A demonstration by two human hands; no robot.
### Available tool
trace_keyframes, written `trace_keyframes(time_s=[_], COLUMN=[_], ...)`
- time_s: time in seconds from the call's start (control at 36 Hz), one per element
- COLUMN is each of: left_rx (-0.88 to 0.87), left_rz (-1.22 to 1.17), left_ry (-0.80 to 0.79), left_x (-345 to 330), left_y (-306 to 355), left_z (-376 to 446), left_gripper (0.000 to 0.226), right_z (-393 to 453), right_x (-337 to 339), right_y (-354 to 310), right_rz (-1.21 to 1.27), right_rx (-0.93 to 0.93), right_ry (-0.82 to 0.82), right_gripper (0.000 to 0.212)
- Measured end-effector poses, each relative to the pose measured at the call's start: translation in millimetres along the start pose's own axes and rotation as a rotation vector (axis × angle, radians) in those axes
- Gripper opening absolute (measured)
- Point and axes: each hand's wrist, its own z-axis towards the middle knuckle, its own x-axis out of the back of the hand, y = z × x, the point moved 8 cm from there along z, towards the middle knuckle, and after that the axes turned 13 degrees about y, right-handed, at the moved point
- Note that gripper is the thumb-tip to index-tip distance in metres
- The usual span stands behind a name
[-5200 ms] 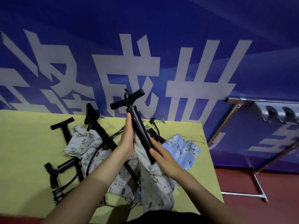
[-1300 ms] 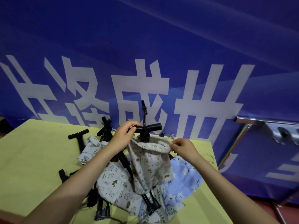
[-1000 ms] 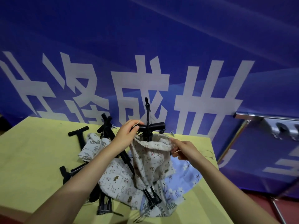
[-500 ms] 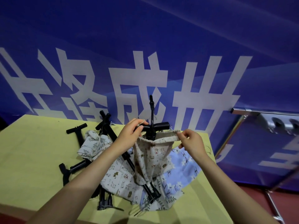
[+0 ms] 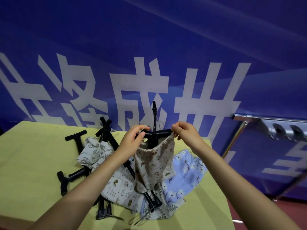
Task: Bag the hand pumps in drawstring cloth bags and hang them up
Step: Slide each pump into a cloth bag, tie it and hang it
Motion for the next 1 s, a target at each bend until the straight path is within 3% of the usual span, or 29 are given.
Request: trace_keyframes(time_s=[0.25,0.53,0.69,0.86,1.0], left_rx=[0.032,0.045,0.037,0.049,0.045], left_rz=[-0.049,-0.038,-0.068,-0.062,0.013], left_ry=[0.035,0.066,0.051,0.022,0.114], left_x=[7,3,-2,-12,-14], left_y=[-3,-5,0,0,3], left_z=[-4,-2,-5,-7,-7], left_gripper=[0.025,0.024,0.025,0.027,0.030], right_z=[-3,-3,1,-1,-5], right_x=[-3,-5,-6,-12,-12], right_y=[1,-7,-10,-2,-14], right_rz=[-0.011,-0.320,-0.258,-0.064,-0.225], right_rx=[0.003,0.158,0.141,-0.013,0.157], right_ry=[0.006,0.000,0.004,-0.075,0.018], right_gripper=[0.021,0.023,0.029,0.024,0.019])
